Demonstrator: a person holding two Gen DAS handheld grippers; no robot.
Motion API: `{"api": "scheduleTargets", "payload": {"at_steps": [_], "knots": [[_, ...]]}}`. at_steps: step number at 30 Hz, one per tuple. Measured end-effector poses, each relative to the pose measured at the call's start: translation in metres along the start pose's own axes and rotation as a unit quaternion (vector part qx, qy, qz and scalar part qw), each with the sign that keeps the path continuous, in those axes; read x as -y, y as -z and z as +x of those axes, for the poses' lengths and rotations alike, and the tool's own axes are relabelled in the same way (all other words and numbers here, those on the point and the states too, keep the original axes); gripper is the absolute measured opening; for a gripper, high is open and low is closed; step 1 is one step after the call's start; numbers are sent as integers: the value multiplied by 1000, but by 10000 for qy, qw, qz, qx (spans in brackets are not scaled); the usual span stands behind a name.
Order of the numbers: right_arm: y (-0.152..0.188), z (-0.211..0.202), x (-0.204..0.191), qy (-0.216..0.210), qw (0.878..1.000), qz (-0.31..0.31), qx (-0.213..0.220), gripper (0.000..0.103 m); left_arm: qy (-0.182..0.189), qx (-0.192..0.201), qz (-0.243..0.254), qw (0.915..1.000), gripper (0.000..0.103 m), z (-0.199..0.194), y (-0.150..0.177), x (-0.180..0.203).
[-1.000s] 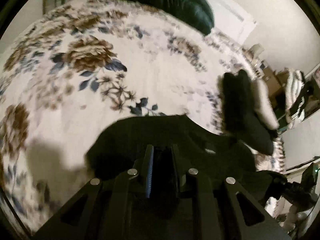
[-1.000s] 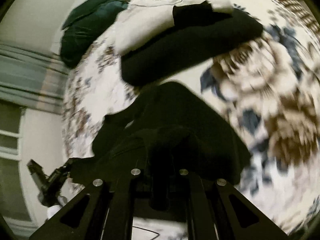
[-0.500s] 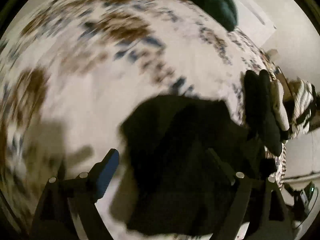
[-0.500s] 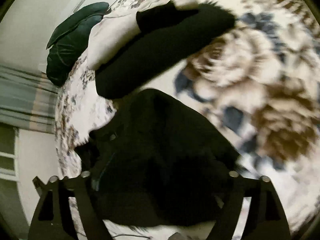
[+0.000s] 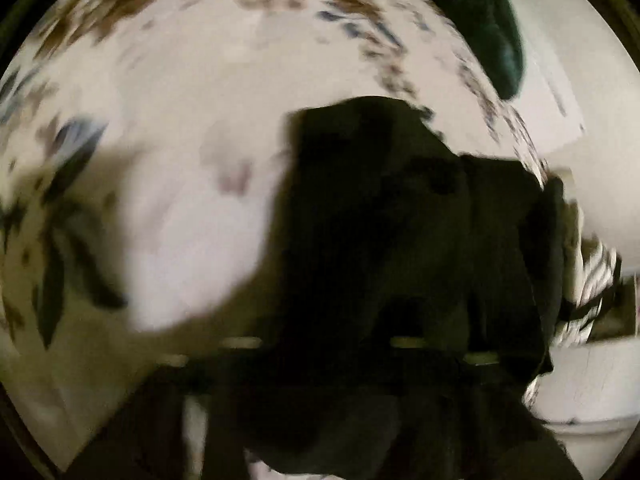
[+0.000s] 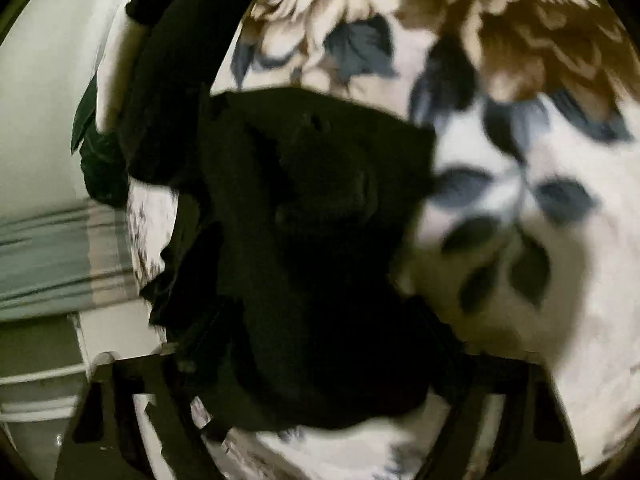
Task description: Fold small clothes
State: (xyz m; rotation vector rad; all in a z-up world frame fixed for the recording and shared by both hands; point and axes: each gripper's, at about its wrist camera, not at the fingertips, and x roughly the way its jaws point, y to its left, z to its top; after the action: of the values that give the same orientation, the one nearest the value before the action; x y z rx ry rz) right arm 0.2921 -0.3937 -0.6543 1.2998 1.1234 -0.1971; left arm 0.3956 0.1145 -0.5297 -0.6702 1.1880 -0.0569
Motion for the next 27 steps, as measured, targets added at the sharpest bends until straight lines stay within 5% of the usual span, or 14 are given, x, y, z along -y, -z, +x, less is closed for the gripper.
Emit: {"api": "scheduleTargets", "payload": {"at_steps": [11, 18, 20, 23, 24, 27], "knots": [[40, -43, -13, 227, 9988, -439, -61, 35, -201, 248, 212, 9993, 7, -56, 33, -27], [68, -68, 29, 466, 9974, -382, -390, 35, -127, 107, 248, 9996, 11, -68, 47, -29], [65, -67, 30, 591, 9951, -533, -590, 46, -195, 45, 416, 9989, 12, -71, 42, -22], [57, -77, 21, 959, 9901, -765, -688, 55, -316, 54, 770, 9965, 48, -84, 31, -4], [55, -86, 14, 1050, 9879, -963, -605, 57, -322, 120, 940, 9950, 67, -91, 27, 4], [54, -117, -16, 1438, 9740, -1738, -215, 68, -201, 253, 1414, 9894, 76, -103, 11, 33]]}}
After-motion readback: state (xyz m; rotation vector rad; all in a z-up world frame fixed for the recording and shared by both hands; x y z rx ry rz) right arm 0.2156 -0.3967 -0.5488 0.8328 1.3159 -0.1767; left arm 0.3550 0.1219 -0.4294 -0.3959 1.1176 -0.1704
